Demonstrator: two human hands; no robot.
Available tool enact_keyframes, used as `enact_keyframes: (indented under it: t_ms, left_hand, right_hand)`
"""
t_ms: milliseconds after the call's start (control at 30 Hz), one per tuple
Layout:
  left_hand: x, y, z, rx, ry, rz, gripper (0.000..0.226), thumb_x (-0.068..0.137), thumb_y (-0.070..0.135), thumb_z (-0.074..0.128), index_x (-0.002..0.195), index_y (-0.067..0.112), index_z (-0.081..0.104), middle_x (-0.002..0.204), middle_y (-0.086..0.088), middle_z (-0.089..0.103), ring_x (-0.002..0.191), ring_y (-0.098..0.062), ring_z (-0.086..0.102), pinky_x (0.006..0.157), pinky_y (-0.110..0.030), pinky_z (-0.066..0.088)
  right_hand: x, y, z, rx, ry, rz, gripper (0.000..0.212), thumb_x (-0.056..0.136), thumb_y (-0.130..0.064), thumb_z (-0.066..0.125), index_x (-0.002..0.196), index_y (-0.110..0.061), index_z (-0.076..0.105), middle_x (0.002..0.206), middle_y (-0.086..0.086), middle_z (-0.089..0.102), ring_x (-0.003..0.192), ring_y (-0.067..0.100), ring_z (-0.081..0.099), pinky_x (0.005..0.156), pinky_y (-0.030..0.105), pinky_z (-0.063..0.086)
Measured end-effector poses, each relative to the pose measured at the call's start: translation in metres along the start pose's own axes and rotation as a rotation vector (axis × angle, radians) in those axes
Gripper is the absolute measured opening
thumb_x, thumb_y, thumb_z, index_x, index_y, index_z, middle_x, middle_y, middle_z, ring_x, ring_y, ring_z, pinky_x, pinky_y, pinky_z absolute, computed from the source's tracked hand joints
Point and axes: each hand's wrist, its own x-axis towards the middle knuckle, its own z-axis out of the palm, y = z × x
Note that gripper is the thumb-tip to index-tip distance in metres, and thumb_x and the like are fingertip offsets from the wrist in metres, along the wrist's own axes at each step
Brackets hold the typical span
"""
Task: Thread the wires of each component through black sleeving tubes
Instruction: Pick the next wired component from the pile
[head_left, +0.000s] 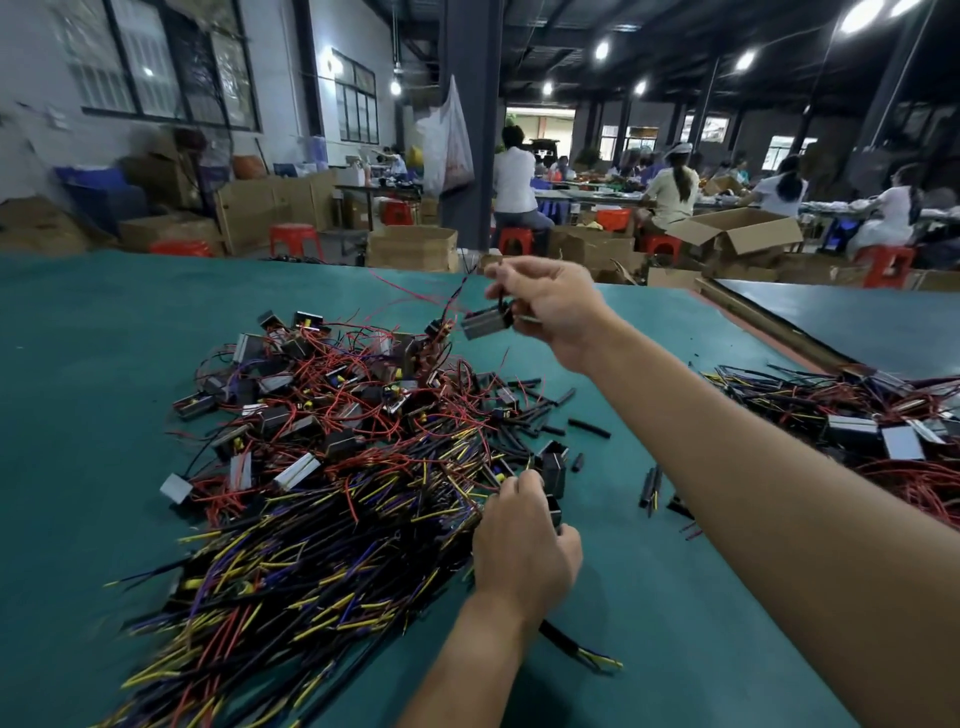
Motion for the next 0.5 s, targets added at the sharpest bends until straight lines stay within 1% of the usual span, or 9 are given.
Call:
enact_keyframes:
  t_ms: [67, 133, 167, 233, 267, 333, 433, 467, 500]
  left_hand:
    - [0.0, 0.0, -0.001, -0.027, 0.007, 0.011, 0.023, 0.082, 0.021, 0.057, 0.103, 0.015, 0.05, 0.101, 0.0, 0.056, 0.091, -0.019, 0.053, 0.074, -0.028, 0.044]
    - [0.0, -0.001, -0.002, -0.047, 0.004, 0.006, 0.02, 0.082, 0.02, 0.056, 0.101, 0.014, 0.05, 0.098, 0.0, 0.056, 0.087, -0.019, 0.052, 0.068, -0.026, 0.04]
    - [0.001, -0.002, -0.002, -0.051, -0.003, -0.003, 0.02, 0.082, 0.02, 0.057, 0.1, 0.015, 0.05, 0.097, 0.0, 0.056, 0.085, -0.019, 0.051, 0.066, -0.026, 0.038]
    - [0.003, -0.002, -0.003, -0.061, -0.02, -0.043, 0.021, 0.082, 0.022, 0.057, 0.101, 0.017, 0.049, 0.097, 0.001, 0.056, 0.084, -0.019, 0.052, 0.066, -0.028, 0.039]
    - [0.004, -0.001, -0.002, -0.075, -0.033, -0.078, 0.022, 0.081, 0.024, 0.058, 0.101, 0.018, 0.049, 0.097, 0.003, 0.056, 0.085, -0.019, 0.054, 0.067, -0.028, 0.041]
    - [0.007, 0.001, -0.003, -0.117, -0.062, -0.177, 0.024, 0.08, 0.026, 0.06, 0.102, 0.023, 0.05, 0.096, 0.006, 0.057, 0.087, -0.021, 0.057, 0.069, -0.028, 0.042]
    - [0.009, 0.003, -0.005, -0.261, -0.033, -0.248, 0.02, 0.085, 0.026, 0.061, 0.102, 0.022, 0.053, 0.092, 0.005, 0.063, 0.084, -0.024, 0.062, 0.072, -0.032, 0.049]
    - [0.01, 0.004, -0.005, -0.348, -0.005, -0.253, 0.017, 0.087, 0.022, 0.059, 0.104, 0.02, 0.054, 0.093, 0.001, 0.065, 0.082, -0.028, 0.063, 0.073, -0.037, 0.052]
    - [0.012, 0.004, -0.007, -0.467, 0.021, -0.28, 0.016, 0.09, 0.017, 0.055, 0.106, 0.017, 0.054, 0.093, -0.004, 0.067, 0.076, -0.031, 0.064, 0.069, -0.039, 0.054]
  right_hand:
    - [-0.005, -0.015, -0.009, 0.044, 0.021, -0.05, 0.014, 0.095, -0.016, 0.058, 0.092, -0.014, 0.072, 0.078, -0.002, 0.072, 0.065, 0.009, 0.052, 0.056, 0.022, 0.045]
    - [-0.014, -0.026, -0.019, 0.101, 0.03, -0.099, 0.016, 0.096, -0.015, 0.057, 0.09, -0.017, 0.072, 0.078, -0.003, 0.072, 0.068, 0.009, 0.059, 0.065, 0.025, 0.049]
    - [-0.02, -0.028, -0.025, 0.142, 0.032, -0.122, 0.017, 0.096, -0.014, 0.056, 0.089, -0.017, 0.072, 0.078, -0.003, 0.072, 0.071, 0.009, 0.062, 0.072, 0.029, 0.052]
    - [-0.031, -0.027, -0.039, 0.232, 0.026, -0.147, 0.016, 0.096, -0.013, 0.056, 0.091, -0.015, 0.072, 0.08, 0.0, 0.071, 0.078, 0.012, 0.064, 0.089, 0.04, 0.052]
    - [-0.037, -0.023, -0.046, 0.262, 0.011, -0.137, 0.016, 0.096, -0.012, 0.056, 0.093, -0.013, 0.071, 0.08, 0.001, 0.071, 0.08, 0.014, 0.064, 0.092, 0.043, 0.051]
    - [-0.048, -0.013, -0.057, 0.24, -0.038, -0.048, 0.015, 0.096, -0.01, 0.053, 0.101, -0.006, 0.067, 0.08, 0.004, 0.067, 0.077, 0.015, 0.064, 0.089, 0.043, 0.056]
    - [-0.061, 0.011, -0.063, -0.007, -0.098, 0.22, 0.02, 0.096, -0.003, 0.051, 0.111, 0.005, 0.061, 0.078, 0.007, 0.06, 0.065, 0.013, 0.061, 0.079, 0.039, 0.059]
    - [-0.065, 0.018, -0.064, -0.088, -0.131, 0.292, 0.02, 0.096, -0.001, 0.049, 0.112, 0.008, 0.059, 0.075, 0.006, 0.059, 0.063, 0.013, 0.059, 0.075, 0.035, 0.057]
    - [-0.069, 0.023, -0.065, -0.151, -0.172, 0.332, 0.02, 0.097, 0.001, 0.046, 0.11, 0.007, 0.059, 0.071, 0.004, 0.058, 0.062, 0.014, 0.055, 0.07, 0.034, 0.052]
